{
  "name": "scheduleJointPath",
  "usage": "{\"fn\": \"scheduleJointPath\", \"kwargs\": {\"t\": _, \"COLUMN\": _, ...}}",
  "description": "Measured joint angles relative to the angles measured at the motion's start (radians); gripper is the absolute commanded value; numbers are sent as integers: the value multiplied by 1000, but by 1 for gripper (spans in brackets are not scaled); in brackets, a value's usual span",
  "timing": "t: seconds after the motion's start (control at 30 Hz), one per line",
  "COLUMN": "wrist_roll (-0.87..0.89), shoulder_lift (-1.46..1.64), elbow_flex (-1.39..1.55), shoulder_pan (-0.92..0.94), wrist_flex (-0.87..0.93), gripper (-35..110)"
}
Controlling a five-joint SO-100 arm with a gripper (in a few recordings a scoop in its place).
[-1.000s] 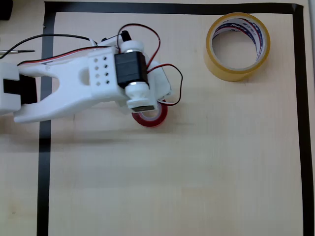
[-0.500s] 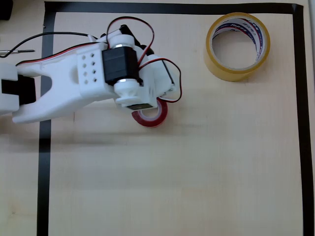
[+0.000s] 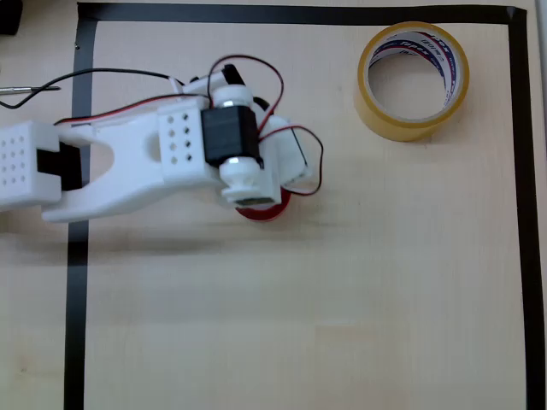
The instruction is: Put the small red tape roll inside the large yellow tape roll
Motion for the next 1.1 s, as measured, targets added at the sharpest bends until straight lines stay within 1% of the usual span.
{"fn": "scheduleJointPath", "kwargs": {"t": 0.4, "wrist_roll": 5, "shoulder_lift": -74, "elbow_flex": -8, "shoulder_pan": 21, "wrist_flex": -6, "gripper": 17}}
{"fn": "scheduleJointPath", "kwargs": {"t": 0.43, "wrist_roll": 2, "shoulder_lift": -87, "elbow_flex": -15, "shoulder_pan": 17, "wrist_flex": -8, "gripper": 15}}
{"fn": "scheduleJointPath", "kwargs": {"t": 0.47, "wrist_roll": 5, "shoulder_lift": -97, "elbow_flex": -28, "shoulder_pan": 15, "wrist_flex": -6, "gripper": 10}}
{"fn": "scheduleJointPath", "kwargs": {"t": 0.5, "wrist_roll": 5, "shoulder_lift": -104, "elbow_flex": -40, "shoulder_pan": 15, "wrist_flex": -5, "gripper": 0}}
{"fn": "scheduleJointPath", "kwargs": {"t": 0.93, "wrist_roll": 2, "shoulder_lift": -124, "elbow_flex": -84, "shoulder_pan": 18, "wrist_flex": -2, "gripper": 0}}
{"fn": "scheduleJointPath", "kwargs": {"t": 1.1, "wrist_roll": 0, "shoulder_lift": -61, "elbow_flex": -84, "shoulder_pan": -12, "wrist_flex": 0, "gripper": 0}}
